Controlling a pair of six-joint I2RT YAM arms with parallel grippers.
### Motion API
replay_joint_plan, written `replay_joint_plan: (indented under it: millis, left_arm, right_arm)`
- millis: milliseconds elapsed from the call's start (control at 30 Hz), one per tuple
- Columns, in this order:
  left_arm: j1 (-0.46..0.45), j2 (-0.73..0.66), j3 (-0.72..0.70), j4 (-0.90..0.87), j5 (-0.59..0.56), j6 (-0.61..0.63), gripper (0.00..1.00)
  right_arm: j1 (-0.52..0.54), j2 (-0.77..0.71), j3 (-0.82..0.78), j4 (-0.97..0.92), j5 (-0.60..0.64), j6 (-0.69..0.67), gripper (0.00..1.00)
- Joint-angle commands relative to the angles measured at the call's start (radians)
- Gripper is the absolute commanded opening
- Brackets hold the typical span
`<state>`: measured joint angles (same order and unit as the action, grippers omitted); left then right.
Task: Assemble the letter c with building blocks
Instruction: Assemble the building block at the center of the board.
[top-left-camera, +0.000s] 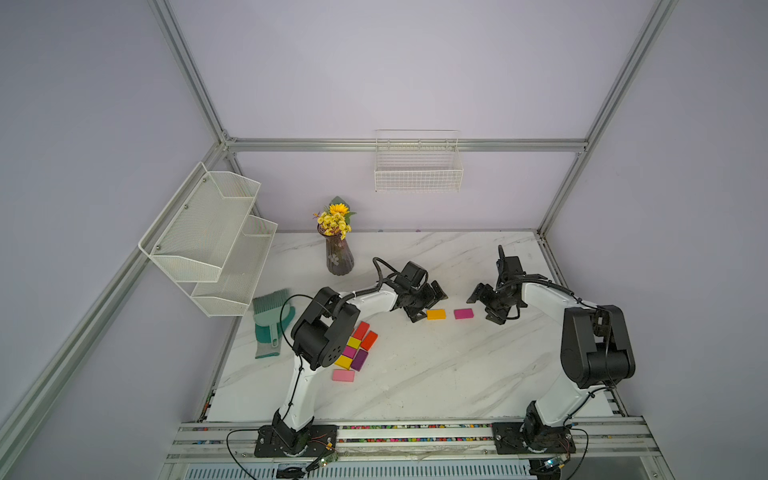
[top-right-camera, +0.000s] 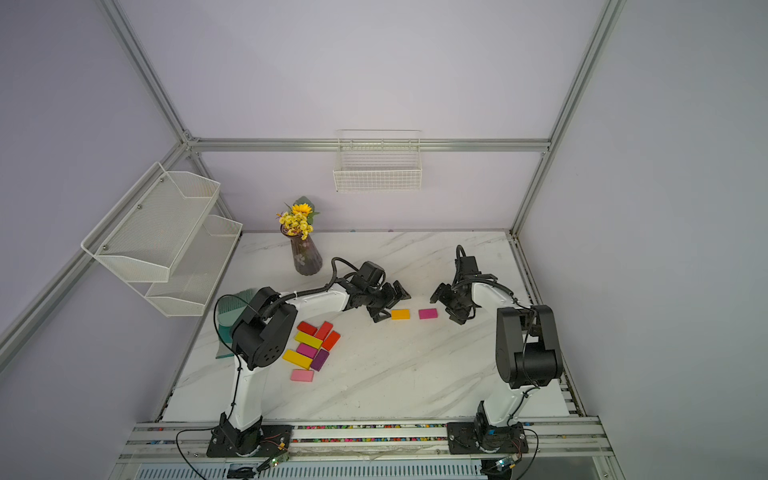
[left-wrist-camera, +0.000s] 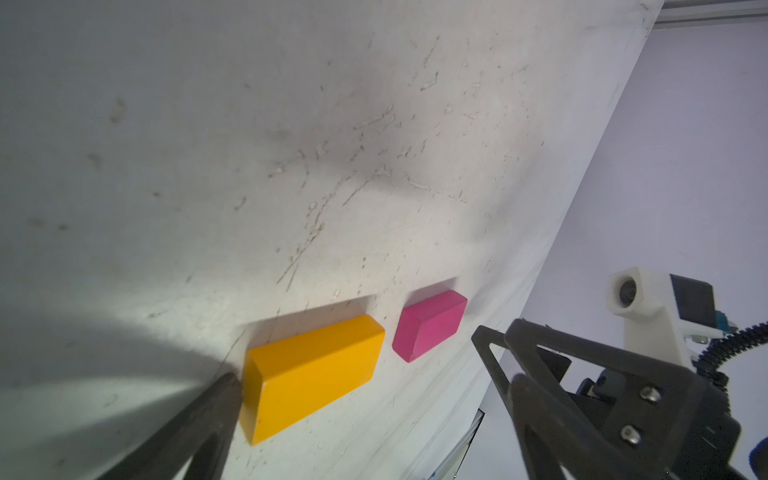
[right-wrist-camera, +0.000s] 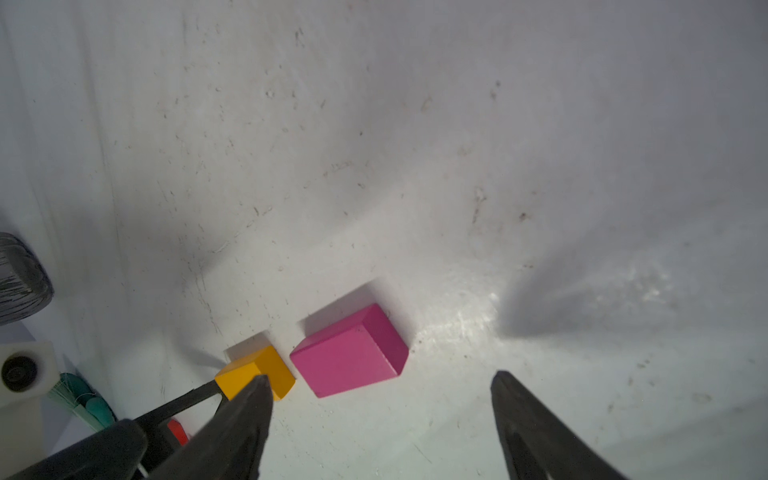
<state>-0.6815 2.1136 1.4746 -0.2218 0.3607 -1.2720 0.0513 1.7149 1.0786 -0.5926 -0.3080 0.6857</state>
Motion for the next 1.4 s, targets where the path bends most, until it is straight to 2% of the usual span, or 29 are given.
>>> replay_joint_plan:
  millis: [0, 1367]
  left_arm:
    - [-0.005, 0.009, 0.04, 0.034, -0.004, -0.018, 1.0]
    - [-0.035, 0.069, 0.115, 0.057, 0.028, -0.042, 1.0]
  right_arm:
    - [-0.008, 0.012, 0.002, 0.022, -0.014, 0.015, 0.85]
    - [-0.022, 0.063, -0.015, 0.087, -0.091, 0.026, 0.84]
